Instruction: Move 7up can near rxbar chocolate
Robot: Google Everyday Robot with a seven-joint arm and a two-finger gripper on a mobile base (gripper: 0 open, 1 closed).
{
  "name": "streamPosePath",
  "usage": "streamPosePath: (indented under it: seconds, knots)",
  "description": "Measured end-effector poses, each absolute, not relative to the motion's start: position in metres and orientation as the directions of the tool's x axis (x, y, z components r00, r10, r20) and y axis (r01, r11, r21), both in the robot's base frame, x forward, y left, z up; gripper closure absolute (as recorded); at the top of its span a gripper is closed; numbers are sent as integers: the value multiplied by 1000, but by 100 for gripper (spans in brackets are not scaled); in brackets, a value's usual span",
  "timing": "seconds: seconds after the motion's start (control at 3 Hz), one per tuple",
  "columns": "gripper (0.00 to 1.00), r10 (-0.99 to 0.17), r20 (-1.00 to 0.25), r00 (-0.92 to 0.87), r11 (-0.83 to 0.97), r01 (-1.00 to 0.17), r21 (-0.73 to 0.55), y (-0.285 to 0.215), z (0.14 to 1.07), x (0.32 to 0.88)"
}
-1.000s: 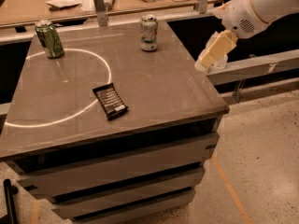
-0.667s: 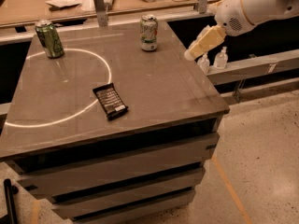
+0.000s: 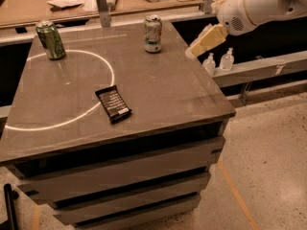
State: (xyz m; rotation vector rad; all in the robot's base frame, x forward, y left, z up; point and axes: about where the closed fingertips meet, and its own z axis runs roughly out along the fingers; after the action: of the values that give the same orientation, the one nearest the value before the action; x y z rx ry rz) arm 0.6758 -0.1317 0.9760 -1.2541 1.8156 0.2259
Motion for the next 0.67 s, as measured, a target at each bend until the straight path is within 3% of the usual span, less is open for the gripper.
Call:
streamPosePath:
  seconds: [0.67]
  knots:
    - [0, -420, -906, 42, 516, -811, -277, -66, 996, 783]
